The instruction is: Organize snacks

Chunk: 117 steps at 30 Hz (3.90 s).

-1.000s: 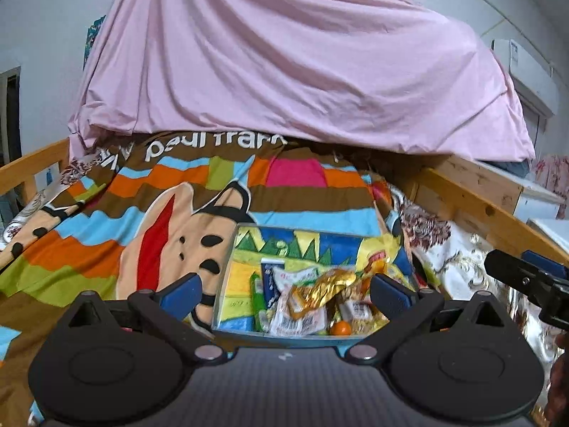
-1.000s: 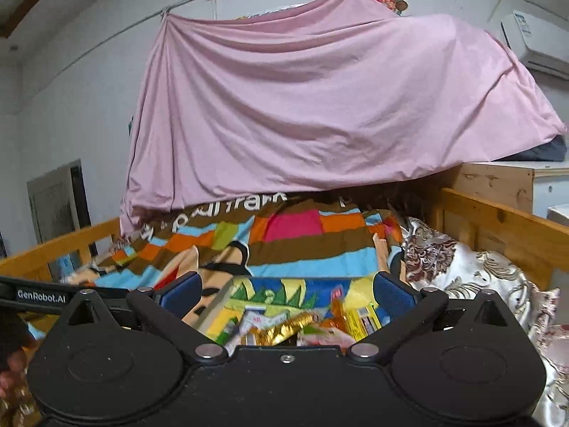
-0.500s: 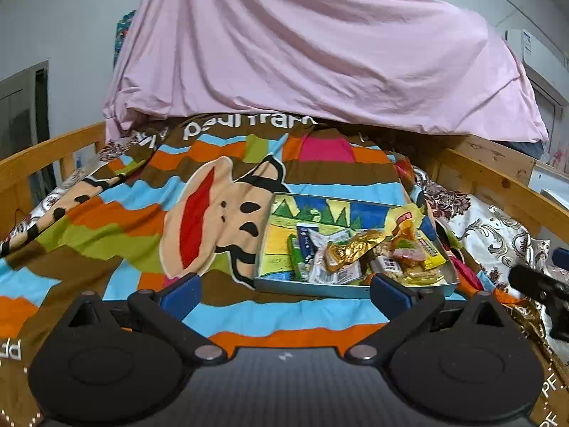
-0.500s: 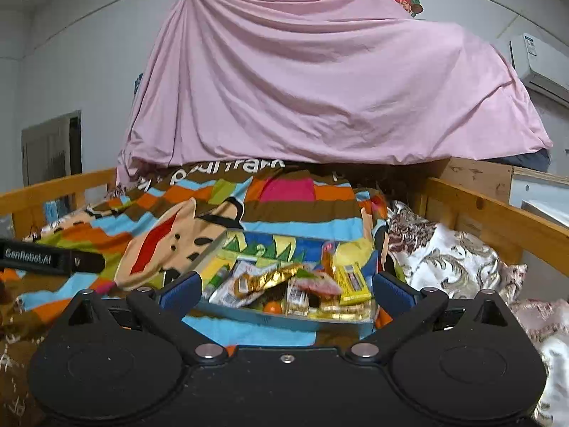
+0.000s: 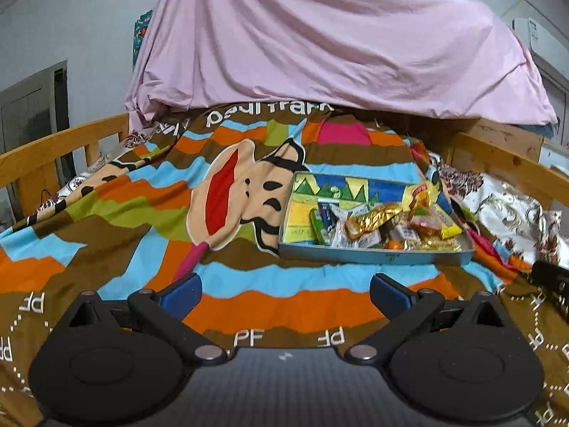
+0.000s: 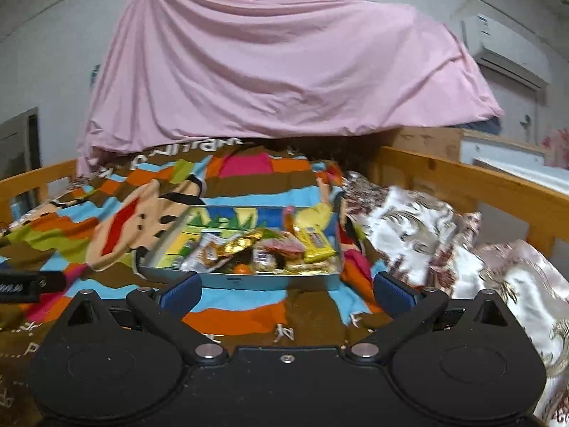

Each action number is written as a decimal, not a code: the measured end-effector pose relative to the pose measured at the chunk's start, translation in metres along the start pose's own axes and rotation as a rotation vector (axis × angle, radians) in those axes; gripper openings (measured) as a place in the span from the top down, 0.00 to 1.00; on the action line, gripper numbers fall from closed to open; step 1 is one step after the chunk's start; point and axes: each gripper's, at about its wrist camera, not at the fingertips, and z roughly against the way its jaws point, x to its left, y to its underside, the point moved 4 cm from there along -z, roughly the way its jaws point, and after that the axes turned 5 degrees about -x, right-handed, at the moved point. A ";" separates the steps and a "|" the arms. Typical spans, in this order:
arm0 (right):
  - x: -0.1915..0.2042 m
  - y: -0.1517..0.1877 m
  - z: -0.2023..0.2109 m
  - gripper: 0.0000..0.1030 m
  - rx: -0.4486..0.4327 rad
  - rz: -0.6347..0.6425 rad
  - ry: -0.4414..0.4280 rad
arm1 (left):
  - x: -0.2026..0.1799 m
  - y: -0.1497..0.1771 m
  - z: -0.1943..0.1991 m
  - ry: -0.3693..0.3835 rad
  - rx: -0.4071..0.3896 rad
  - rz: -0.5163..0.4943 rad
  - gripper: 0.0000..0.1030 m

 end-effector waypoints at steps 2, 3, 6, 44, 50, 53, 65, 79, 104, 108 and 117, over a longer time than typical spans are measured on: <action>-0.004 0.002 -0.004 0.01 0.007 -0.023 0.015 | 0.001 0.004 -0.003 -0.002 0.002 0.001 0.00; -0.006 0.003 -0.007 0.01 0.008 -0.029 0.020 | 0.002 0.005 -0.004 -0.004 0.000 0.000 0.00; -0.006 0.007 -0.015 0.01 0.015 -0.023 0.035 | 0.002 0.008 -0.011 -0.017 -0.005 -0.017 0.00; 0.042 0.042 -0.047 0.01 0.096 0.052 -0.046 | 0.012 0.037 -0.044 0.027 0.025 0.032 0.00; 0.043 0.040 -0.048 0.01 0.087 0.061 -0.048 | 0.013 0.037 -0.043 0.026 0.017 0.022 0.00; 0.043 0.041 -0.048 0.01 0.085 0.061 -0.043 | 0.012 0.036 -0.042 0.025 0.012 0.019 0.00; 0.043 0.041 -0.048 0.01 0.086 0.060 -0.042 | 0.012 0.036 -0.042 0.020 0.009 0.016 0.00; 0.043 0.040 -0.047 0.01 0.086 0.055 -0.045 | 0.012 0.036 -0.042 0.022 0.005 0.018 0.00; 0.046 0.040 -0.045 0.01 0.088 0.055 -0.048 | 0.009 0.037 -0.042 0.027 0.003 0.013 0.00; 0.046 0.040 -0.046 0.01 0.089 0.055 -0.048 | 0.010 0.037 -0.042 0.028 0.003 0.014 0.00; 0.045 0.040 -0.046 0.01 0.089 0.055 -0.048 | 0.010 0.037 -0.041 0.028 0.005 0.016 0.00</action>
